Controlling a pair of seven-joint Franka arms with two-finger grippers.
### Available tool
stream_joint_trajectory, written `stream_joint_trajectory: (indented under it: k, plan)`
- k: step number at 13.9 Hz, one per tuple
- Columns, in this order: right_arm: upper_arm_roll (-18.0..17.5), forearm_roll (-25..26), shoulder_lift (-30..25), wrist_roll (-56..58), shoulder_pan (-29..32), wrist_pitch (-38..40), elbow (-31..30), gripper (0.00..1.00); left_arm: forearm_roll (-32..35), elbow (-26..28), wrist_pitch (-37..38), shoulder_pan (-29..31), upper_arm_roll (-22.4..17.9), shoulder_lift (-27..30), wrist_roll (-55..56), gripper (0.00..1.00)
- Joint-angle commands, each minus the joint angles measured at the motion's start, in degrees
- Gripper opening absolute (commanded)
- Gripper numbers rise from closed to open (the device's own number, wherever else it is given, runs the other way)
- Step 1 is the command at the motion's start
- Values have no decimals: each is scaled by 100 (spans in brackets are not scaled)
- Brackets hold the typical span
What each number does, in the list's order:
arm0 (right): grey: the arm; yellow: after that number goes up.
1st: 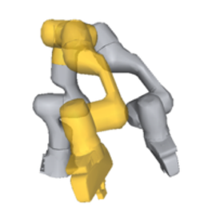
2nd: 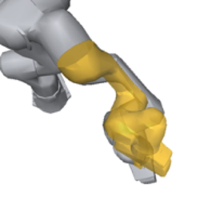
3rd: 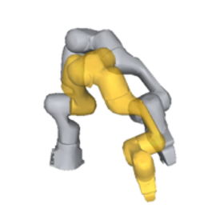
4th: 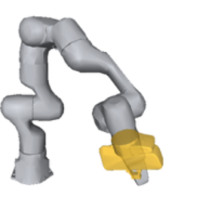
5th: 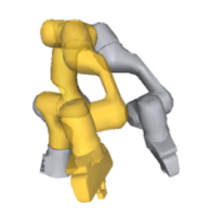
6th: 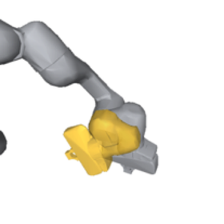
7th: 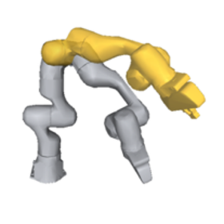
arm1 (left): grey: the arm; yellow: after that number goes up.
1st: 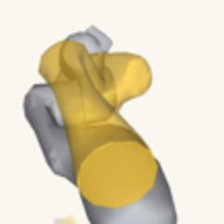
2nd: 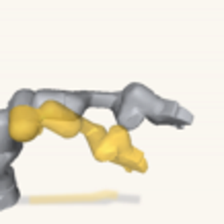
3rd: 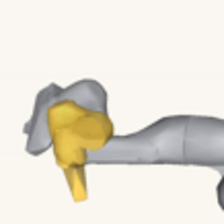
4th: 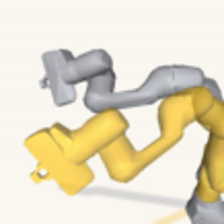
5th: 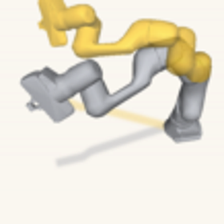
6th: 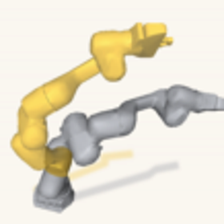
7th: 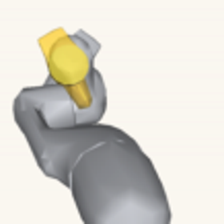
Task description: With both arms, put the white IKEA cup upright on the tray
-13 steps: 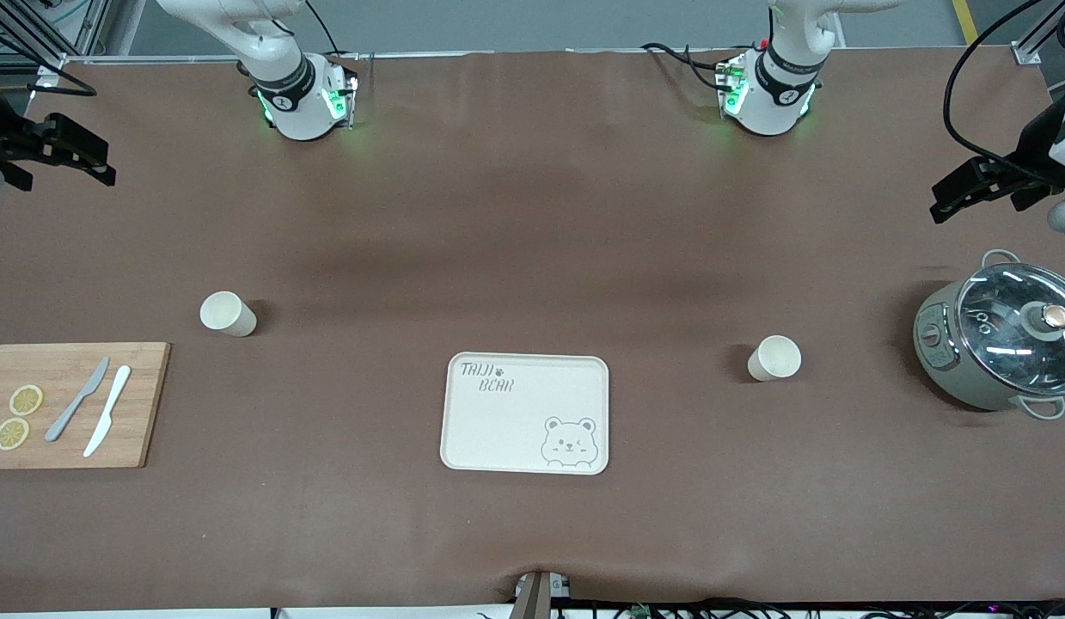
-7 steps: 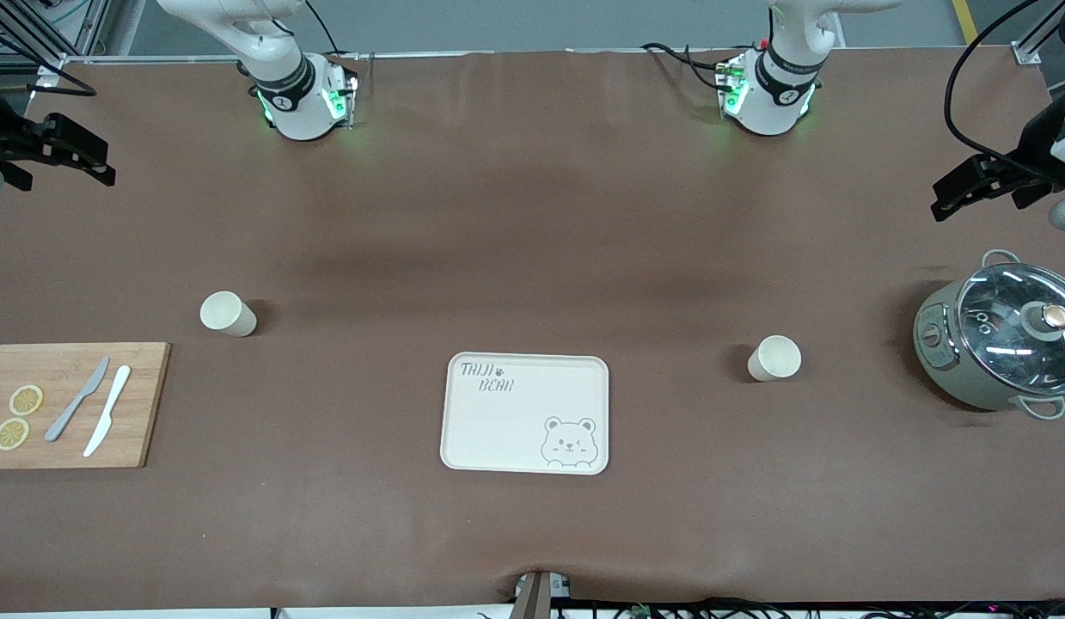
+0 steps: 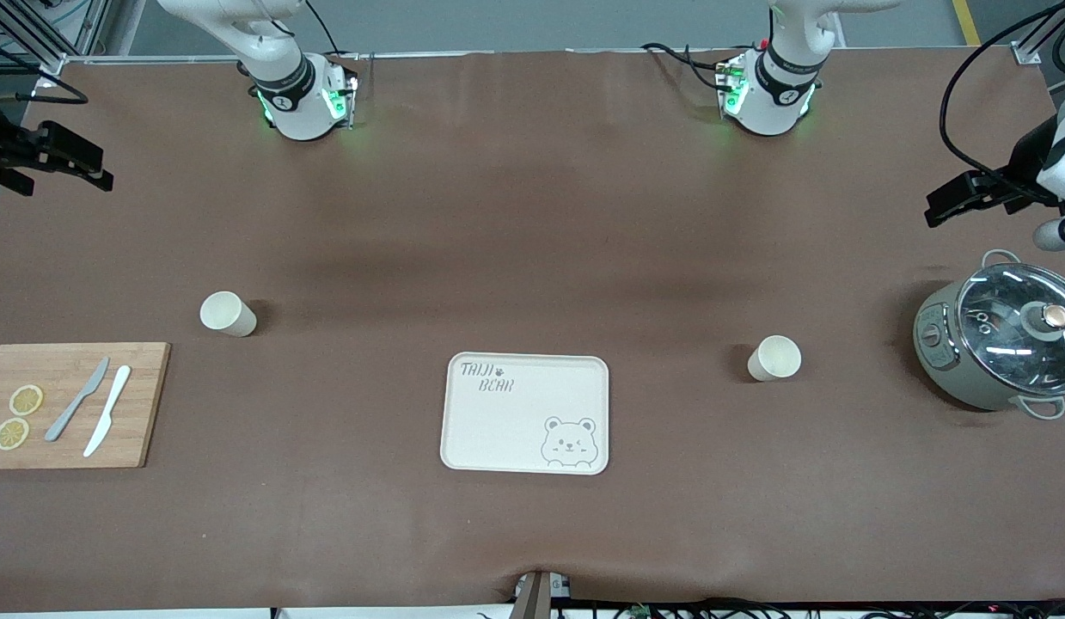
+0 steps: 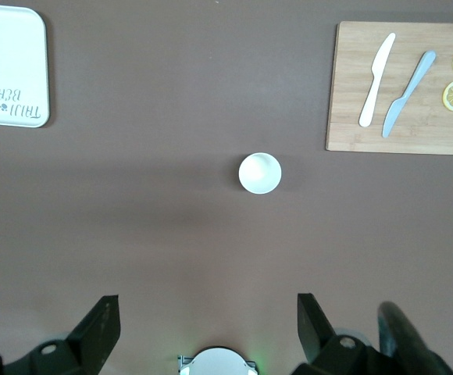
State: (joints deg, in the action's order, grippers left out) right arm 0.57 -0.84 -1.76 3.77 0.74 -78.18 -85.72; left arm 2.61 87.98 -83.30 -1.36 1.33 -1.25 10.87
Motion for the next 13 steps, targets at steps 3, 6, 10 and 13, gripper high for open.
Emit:
stream_joint_trajectory:
  k: [3,6,10,13]
  plan:
    - [-31,-48,228,36,67,66,56,100,108,218,-492,-13,-18,-508,-102,100]
    - [-31,-65,342,36,312,57,30,100,99,947,-1344,31,-10,-543,-76,100]
    - [-31,-22,510,36,515,-4,-5,100,90,1887,-2364,13,8,-535,21,100]
    - [-31,-22,615,45,471,-557,-75,100,20,2530,-3330,4,34,-535,56,100]
